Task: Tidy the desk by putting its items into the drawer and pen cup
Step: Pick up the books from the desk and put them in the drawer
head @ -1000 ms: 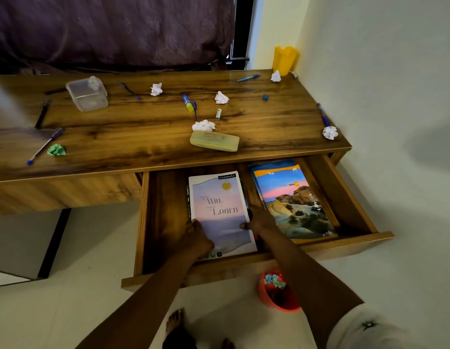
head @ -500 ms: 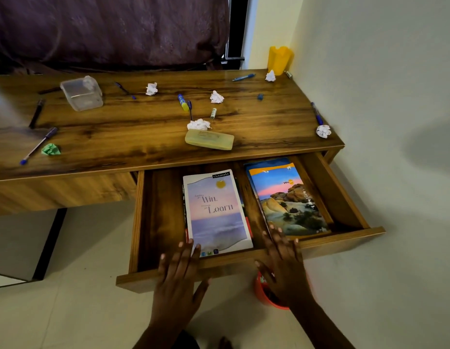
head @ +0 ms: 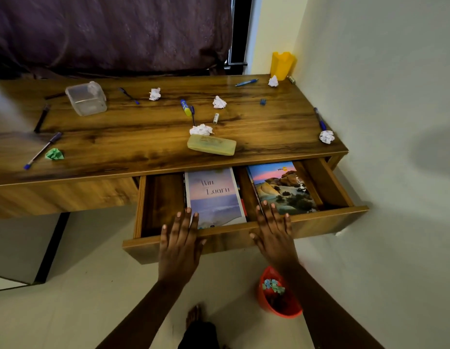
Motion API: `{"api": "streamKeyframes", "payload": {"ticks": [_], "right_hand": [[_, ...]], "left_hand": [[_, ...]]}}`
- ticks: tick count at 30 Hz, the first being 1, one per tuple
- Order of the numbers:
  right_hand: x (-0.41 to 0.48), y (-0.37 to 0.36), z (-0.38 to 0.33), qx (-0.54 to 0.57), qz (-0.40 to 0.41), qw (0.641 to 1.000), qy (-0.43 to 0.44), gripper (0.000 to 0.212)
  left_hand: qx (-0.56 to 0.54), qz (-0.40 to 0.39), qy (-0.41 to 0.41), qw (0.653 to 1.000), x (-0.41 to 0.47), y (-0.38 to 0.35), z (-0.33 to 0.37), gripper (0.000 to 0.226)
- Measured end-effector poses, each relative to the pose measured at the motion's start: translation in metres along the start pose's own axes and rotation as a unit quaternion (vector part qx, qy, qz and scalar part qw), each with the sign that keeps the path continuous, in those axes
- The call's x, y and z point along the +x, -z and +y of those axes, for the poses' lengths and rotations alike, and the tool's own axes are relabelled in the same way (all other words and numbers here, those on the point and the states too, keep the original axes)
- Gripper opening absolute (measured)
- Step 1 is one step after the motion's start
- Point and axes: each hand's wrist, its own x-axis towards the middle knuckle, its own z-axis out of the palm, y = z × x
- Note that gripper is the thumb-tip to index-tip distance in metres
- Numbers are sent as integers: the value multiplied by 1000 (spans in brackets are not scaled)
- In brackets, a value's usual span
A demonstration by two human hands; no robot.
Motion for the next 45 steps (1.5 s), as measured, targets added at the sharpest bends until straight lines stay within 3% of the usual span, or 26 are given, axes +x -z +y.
{"api": "streamKeyframes", "payload": {"ticks": [9, 13, 15, 19, 31, 45], "right_hand": [[101, 1, 10, 2, -24, 1000, 7, 76], [150, 17, 21, -33, -30, 999, -30, 100], [171, 26, 26, -52, -47, 997, -22, 105], [199, 26, 25, -54, -86, 995, 4, 96], [202, 14, 23, -51, -34, 998, -14, 84], [211, 21, 21, -77, -85, 993, -11, 77]], "left_hand": [[64, 11, -7, 998, 96, -5, -34, 69], [105, -4, 2, 994, 149, 10, -47, 111], [122, -26, 10, 992, 169, 13, -54, 119], [105, -57, 28, 992, 183, 0, -68, 105], [85, -26, 33, 995, 185, -10, -71, 90], [49, 43, 8, 998, 189, -16, -75, 82]]}}
